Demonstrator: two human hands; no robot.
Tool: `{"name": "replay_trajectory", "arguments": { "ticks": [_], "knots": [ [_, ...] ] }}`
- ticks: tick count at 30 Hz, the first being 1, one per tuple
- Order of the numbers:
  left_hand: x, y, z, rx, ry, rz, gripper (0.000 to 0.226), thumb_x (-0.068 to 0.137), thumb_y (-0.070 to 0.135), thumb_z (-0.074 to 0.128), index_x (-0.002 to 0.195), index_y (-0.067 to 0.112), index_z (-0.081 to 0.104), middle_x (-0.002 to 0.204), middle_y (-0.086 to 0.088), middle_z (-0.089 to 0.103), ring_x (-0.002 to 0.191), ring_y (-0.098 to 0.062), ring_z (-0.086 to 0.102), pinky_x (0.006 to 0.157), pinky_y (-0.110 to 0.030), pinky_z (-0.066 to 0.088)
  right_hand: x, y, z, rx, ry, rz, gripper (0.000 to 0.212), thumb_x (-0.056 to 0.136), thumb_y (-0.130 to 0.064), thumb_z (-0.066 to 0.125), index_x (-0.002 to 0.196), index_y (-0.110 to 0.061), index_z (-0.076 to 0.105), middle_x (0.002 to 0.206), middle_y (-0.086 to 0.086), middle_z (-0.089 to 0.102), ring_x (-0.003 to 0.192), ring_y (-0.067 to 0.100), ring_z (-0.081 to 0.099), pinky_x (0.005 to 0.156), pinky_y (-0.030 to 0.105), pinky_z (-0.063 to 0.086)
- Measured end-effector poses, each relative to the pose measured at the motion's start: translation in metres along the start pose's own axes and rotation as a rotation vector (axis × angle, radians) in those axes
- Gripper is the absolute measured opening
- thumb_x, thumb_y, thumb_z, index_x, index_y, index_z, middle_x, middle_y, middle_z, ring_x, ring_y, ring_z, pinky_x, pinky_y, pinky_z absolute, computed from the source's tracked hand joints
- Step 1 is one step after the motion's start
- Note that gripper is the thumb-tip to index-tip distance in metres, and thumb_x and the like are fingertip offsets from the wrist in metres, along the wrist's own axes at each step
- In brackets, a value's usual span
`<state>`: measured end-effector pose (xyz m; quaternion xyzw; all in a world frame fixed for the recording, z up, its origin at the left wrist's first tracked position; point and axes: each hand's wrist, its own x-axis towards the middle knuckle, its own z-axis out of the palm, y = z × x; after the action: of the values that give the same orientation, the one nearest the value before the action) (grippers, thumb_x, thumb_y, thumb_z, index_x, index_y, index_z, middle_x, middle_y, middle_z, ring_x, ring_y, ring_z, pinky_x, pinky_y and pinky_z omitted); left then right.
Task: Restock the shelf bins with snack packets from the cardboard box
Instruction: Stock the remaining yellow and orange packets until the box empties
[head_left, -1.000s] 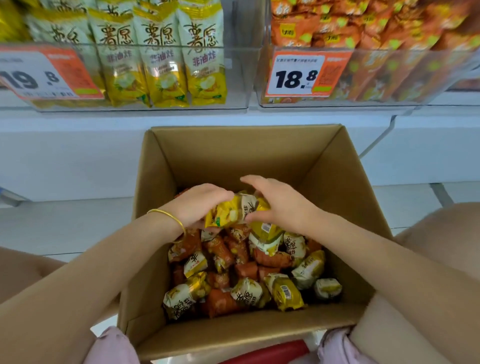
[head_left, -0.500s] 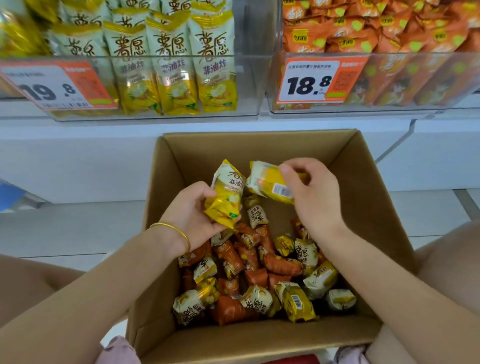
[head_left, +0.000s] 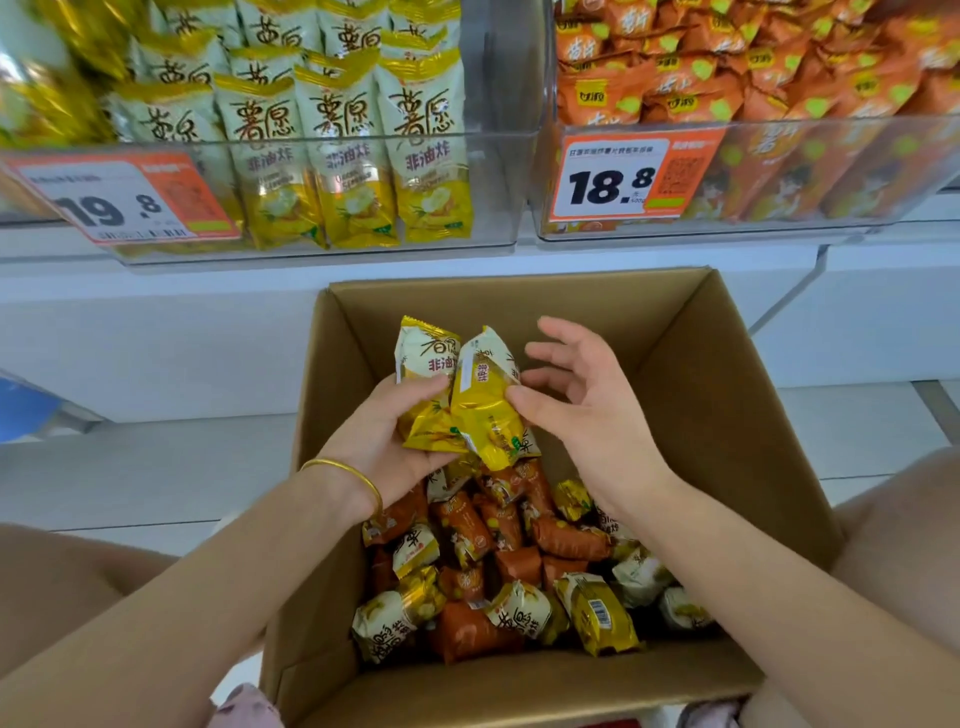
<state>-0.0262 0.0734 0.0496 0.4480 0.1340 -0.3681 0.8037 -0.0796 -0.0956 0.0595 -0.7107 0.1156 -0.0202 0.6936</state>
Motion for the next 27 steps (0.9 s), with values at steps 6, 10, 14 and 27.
{"name": "replay_trajectory", "arguments": {
  "ticks": [6,10,14,27],
  "knots": [
    [0.004,-0.001,-0.005,0.081,-0.046,0.05,0.041,0.07,0.015,0.063,0.111,0.016,0.062,0.106,-0.008,0.071,0.092,-0.021,0.069,0.077,-0.039,0.058,0.003,0.002,-0.004,0.128,-0.185,0.272,0.093,0.071,-0.019,0.079,0.148,-0.026,0.027,0.141,-0.005,0.041,0.109,0.015,0.062,0.085,0.037,0.057],
    [0.008,-0.001,-0.008,0.212,-0.041,0.042,0.06,0.072,0.018,0.066,0.13,0.01,0.051,0.123,-0.014,0.063,0.108,-0.03,0.063,0.08,-0.042,0.056,0.008,0.002,-0.004,0.123,-0.273,0.273,0.086,0.069,-0.01,0.084,0.141,-0.021,0.038,0.134,0.004,0.051,0.104,0.023,0.067,0.074,0.036,0.058],
    [0.007,0.0,-0.008,0.22,-0.002,0.049,0.078,0.065,0.021,0.077,0.135,0.008,0.044,0.128,-0.016,0.06,0.114,-0.035,0.059,0.09,-0.054,0.05,0.013,-0.007,-0.009,0.063,-0.307,0.262,0.075,0.073,-0.005,0.077,0.138,-0.02,0.042,0.127,0.006,0.054,0.102,0.021,0.065,0.072,0.031,0.057],
    [-0.013,0.027,0.009,0.44,-0.149,0.196,0.049,0.079,0.026,0.058,0.127,0.016,0.054,0.12,-0.006,0.066,0.106,-0.023,0.064,0.086,-0.045,0.054,0.022,-0.044,-0.026,0.028,-0.503,0.086,0.066,0.057,-0.016,0.087,0.117,-0.019,0.057,0.119,0.008,0.065,0.109,0.022,0.064,0.086,0.036,0.054]
  ]
}}
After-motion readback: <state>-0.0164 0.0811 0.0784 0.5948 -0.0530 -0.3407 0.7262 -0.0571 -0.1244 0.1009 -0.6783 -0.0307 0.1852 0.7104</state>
